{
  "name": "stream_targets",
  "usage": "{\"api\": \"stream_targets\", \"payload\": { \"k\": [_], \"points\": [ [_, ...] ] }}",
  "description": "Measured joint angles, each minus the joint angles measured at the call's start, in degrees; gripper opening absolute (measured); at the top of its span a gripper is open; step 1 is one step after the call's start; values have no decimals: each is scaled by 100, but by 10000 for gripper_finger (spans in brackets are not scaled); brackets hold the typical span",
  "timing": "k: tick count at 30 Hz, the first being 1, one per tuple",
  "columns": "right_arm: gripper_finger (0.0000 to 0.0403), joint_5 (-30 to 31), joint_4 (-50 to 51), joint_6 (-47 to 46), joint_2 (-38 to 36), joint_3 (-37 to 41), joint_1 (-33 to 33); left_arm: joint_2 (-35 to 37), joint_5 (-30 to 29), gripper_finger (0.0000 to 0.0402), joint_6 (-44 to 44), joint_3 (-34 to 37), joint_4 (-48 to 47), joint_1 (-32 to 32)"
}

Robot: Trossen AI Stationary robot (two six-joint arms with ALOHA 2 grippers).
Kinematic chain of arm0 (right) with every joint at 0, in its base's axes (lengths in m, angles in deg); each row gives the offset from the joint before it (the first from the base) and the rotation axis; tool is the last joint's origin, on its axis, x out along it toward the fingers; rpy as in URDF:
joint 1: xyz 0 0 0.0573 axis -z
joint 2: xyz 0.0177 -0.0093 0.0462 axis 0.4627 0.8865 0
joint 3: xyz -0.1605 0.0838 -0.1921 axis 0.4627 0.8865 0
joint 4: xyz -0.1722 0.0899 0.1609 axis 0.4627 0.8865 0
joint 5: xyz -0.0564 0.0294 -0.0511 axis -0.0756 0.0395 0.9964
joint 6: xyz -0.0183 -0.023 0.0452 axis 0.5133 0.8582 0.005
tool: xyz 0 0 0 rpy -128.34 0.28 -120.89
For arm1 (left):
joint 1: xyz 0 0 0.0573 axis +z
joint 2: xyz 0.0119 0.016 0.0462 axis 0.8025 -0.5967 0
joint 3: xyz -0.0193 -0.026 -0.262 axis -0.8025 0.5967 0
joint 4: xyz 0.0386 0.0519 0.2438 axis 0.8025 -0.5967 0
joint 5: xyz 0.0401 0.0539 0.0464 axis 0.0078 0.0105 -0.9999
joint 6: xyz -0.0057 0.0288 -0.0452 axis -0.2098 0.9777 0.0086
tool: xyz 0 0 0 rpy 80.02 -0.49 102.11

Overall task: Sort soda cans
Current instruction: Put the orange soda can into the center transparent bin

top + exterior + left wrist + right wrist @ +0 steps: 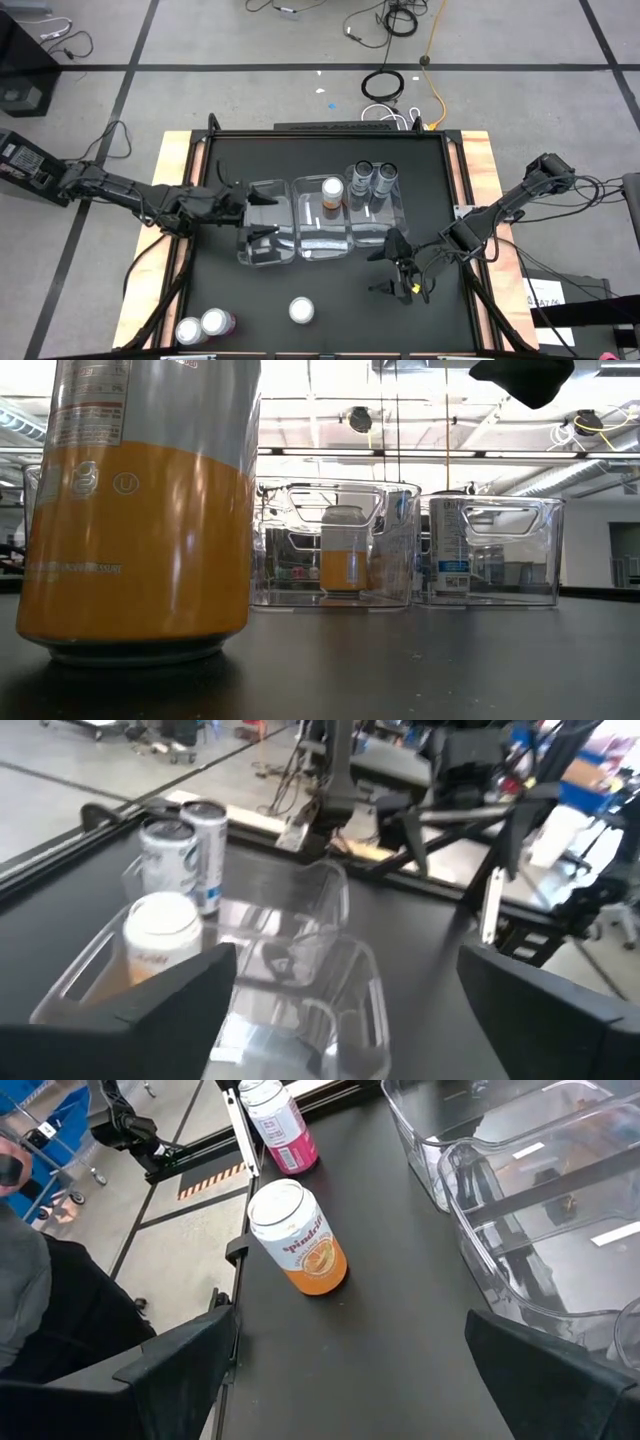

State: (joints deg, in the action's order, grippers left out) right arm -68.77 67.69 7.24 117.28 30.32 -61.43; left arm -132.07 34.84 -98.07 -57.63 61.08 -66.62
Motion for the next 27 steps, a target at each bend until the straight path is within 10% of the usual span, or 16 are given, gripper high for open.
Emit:
{"api": "stream_targets", "payload": {
  "k": [18,27],
  "points": [
    [389,434,383,810,-67,-2,-231,2,423,396,-1084,0,-310,0],
    [389,466,654,1306,-1416,568,-223,-194,573,396,-1525,-470,-928,-52]
  ]
}}
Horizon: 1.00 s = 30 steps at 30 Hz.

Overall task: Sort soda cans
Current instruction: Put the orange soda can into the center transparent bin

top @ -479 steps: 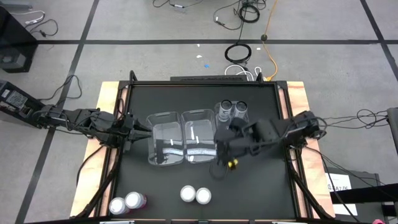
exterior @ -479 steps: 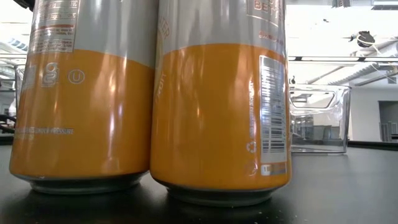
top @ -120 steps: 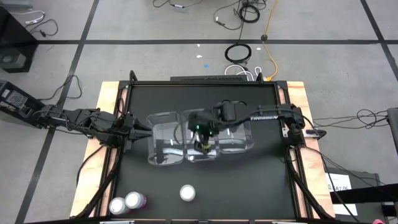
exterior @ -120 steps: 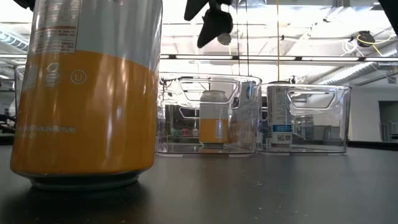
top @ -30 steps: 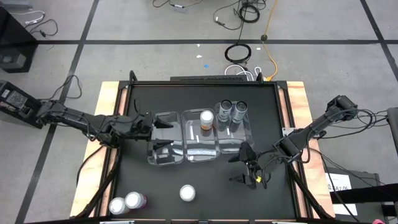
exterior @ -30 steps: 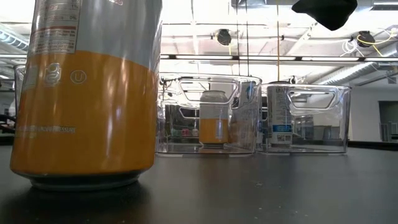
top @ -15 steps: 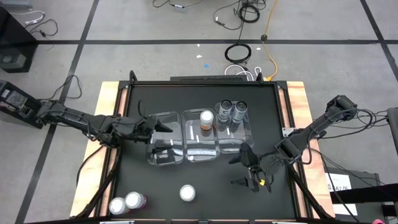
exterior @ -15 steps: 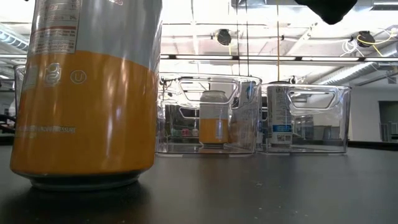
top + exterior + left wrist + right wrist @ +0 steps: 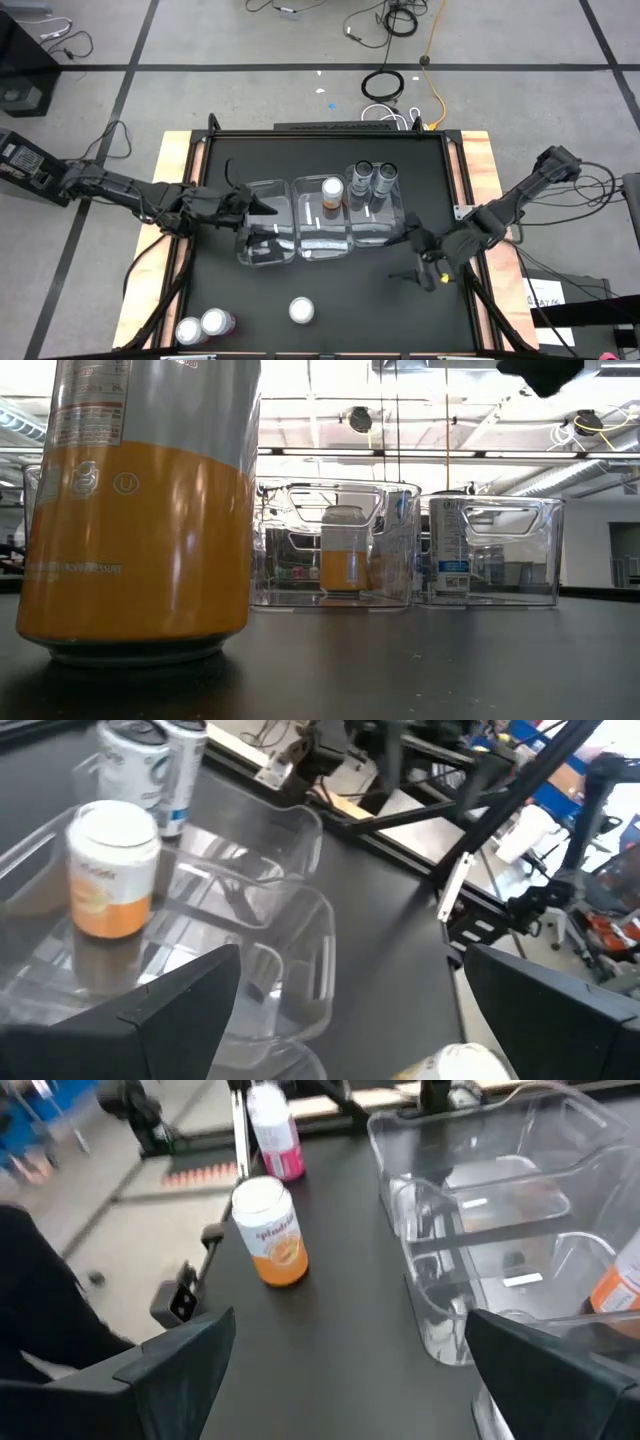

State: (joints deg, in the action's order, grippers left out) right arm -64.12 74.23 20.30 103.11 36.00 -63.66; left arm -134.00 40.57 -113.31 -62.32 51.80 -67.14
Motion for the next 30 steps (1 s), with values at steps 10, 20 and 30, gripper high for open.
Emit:
{"api": "stream_targets", "payload": {
  "k": [10,20,30],
  "points": [
    [389,447,337,-22,-1842,1173,0,-1080,-140,396,-142,-1454,-1276,-388],
    [389,659,1884,119,-2845,1262,0,-2176,-68,396,-617,-2685,-2221,-816],
    [389,542,2204,486,-3657,1262,0,-3353,405,396,-898,-3505,-2848,-1041]
  ]
}}
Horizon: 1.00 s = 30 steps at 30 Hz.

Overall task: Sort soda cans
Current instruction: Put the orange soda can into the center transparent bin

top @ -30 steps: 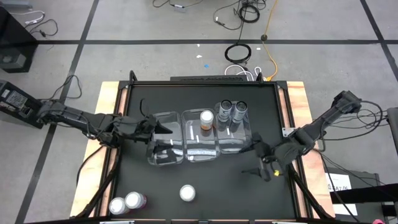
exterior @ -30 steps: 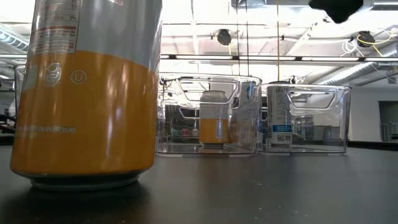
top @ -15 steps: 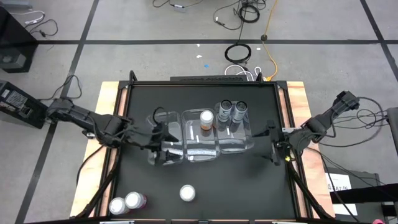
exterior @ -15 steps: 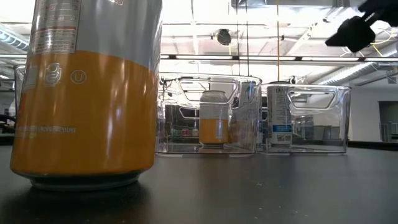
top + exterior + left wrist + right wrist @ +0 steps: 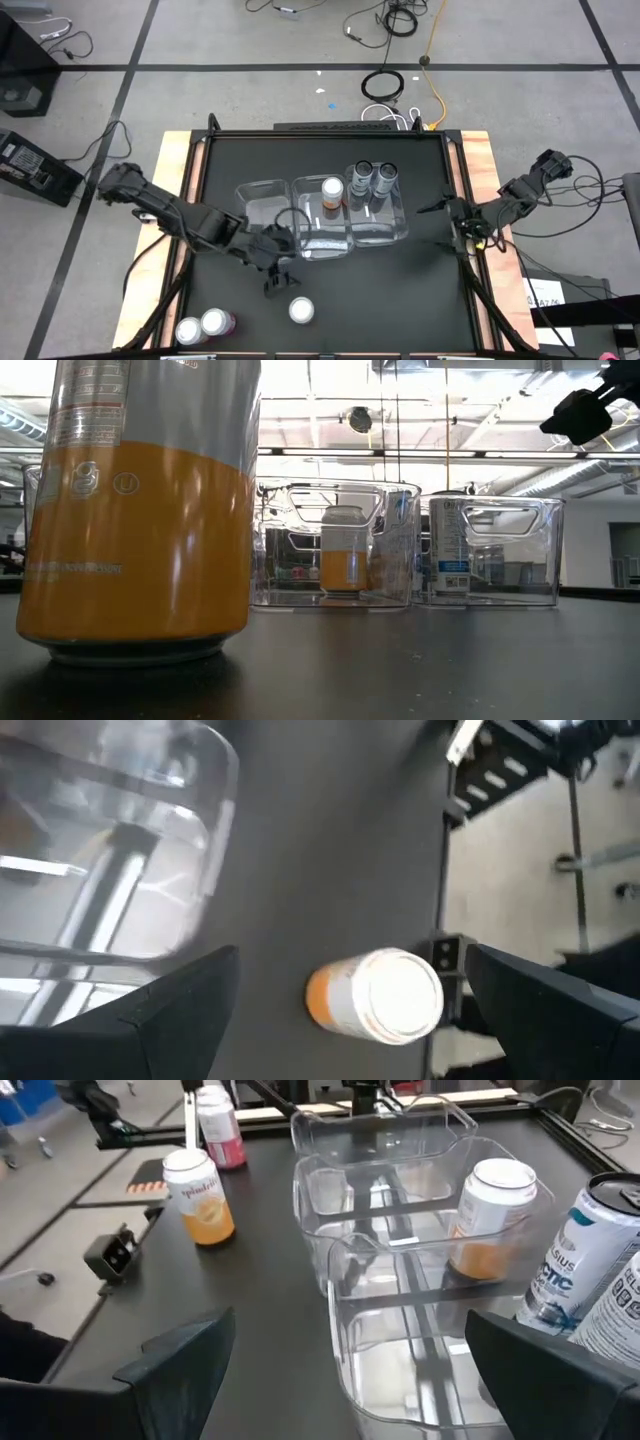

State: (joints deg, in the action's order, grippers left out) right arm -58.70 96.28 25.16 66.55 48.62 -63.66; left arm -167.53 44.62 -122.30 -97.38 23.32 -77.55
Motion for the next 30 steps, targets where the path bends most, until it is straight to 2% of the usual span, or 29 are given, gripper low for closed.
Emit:
{"api": "stream_targets", "payload": {
  "k": [14,22,30],
  "points": [
    [389,-118,28,3,-107,2,0,-1107,114,396,14,-1022,-1011,-190],
    [389,-48,52,-16,-107,2,0,-1179,113,396,-37,-1142,-1185,-385],
    [389,-48,66,-16,-107,2,0,-1179,70,396,-739,-1142,-1153,-532]
  ]
}}
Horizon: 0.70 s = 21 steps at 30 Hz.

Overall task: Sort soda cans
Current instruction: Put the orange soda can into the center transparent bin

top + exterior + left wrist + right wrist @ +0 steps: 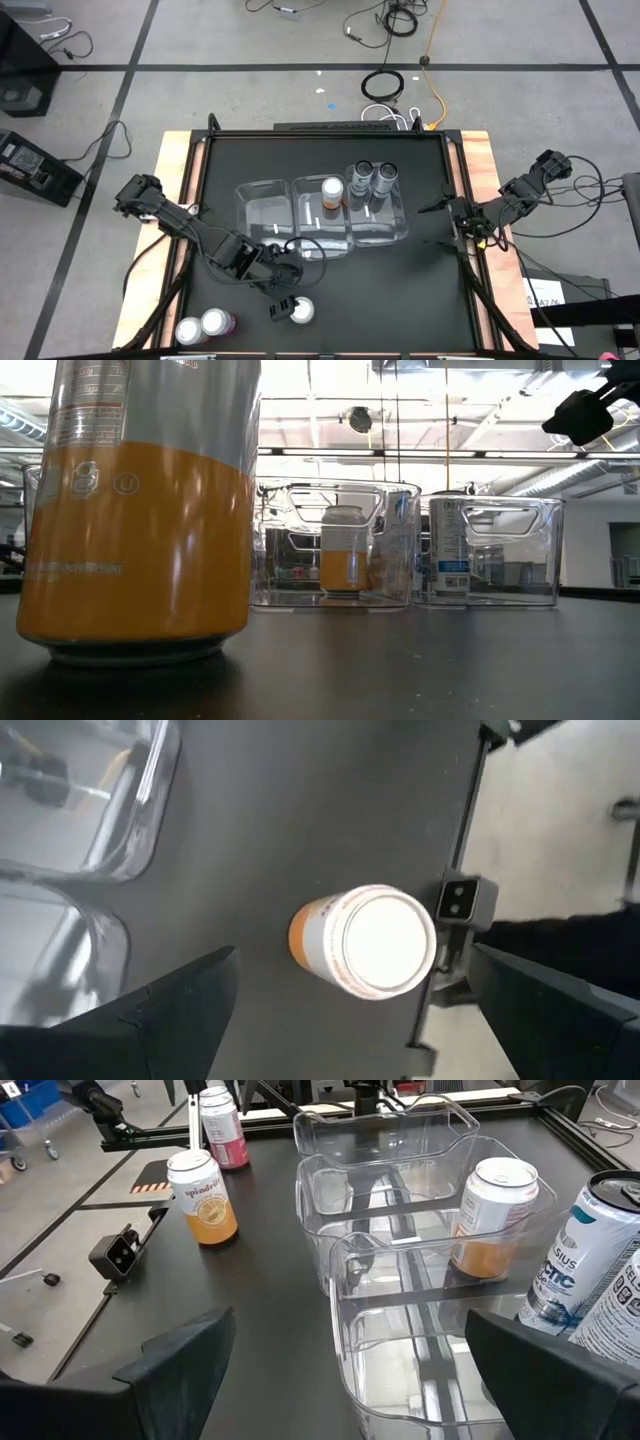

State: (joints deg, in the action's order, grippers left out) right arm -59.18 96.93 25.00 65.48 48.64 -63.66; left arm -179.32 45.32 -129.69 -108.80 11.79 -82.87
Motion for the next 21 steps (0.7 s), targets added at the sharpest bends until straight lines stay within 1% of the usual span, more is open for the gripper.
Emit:
{"api": "stream_targets", "payload": {
  "k": [4,11,18,21],
  "points": [
    [389,-14,-2,0,0,0,0,-19,-135,395,-432,0,26,-105],
    [389,-56,-13,9,0,0,0,-235,-142,395,-875,-7,34,-268],
    [389,-57,-20,20,0,1,0,-603,-119,395,-1062,-7,123,-288],
    [389,-57,-22,20,0,2,0,-759,-34,395,-1067,-4,373,-276]
  ]
}}
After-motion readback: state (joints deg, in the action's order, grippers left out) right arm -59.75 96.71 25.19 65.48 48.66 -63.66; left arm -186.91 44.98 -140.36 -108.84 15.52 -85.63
